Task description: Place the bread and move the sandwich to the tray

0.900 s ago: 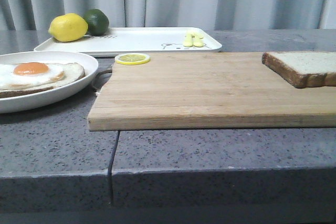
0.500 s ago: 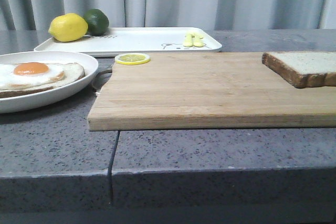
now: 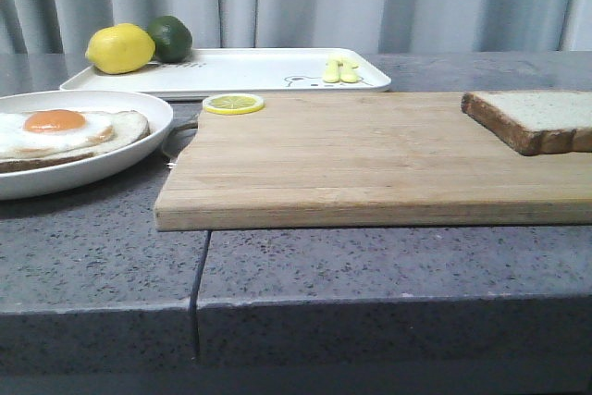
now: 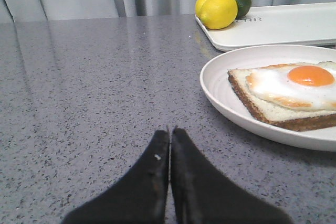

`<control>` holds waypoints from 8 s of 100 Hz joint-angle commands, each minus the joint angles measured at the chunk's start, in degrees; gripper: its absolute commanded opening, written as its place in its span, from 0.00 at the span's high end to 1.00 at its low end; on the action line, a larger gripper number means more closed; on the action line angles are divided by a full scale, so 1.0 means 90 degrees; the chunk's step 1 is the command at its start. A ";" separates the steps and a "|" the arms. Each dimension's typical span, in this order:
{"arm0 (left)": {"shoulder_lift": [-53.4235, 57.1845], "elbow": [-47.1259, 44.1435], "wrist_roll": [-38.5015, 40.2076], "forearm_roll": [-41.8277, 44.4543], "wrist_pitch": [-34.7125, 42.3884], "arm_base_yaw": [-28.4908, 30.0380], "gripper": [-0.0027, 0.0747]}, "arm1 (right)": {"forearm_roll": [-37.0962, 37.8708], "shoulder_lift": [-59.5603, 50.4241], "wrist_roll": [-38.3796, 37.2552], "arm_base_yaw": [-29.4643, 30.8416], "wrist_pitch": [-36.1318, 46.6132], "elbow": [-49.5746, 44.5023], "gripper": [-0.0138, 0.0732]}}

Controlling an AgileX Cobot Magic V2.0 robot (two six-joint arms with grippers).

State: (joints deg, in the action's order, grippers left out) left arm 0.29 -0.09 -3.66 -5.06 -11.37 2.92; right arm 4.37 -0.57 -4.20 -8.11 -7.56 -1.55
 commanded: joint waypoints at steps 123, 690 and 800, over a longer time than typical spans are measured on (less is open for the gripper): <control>-0.3414 0.5405 0.0029 -0.1532 -0.4209 -0.0024 0.99 | -0.0926 0.3106 -0.0130 0.0038 -0.3487 0.4839 0.92; -0.3441 0.5405 0.0029 -0.1532 -0.4252 -0.0024 0.33 | -1.0243 0.9447 0.7977 0.3785 -0.4416 0.3812 0.23; -0.3441 0.5405 0.0029 -0.1532 -0.4252 -0.0024 0.33 | -1.0926 0.7647 0.6707 0.3785 -0.5425 0.4386 0.91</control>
State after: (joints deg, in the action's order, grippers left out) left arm -29.93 46.54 -3.66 -17.45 -53.20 2.92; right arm -90.63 72.48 59.14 25.89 -51.17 34.81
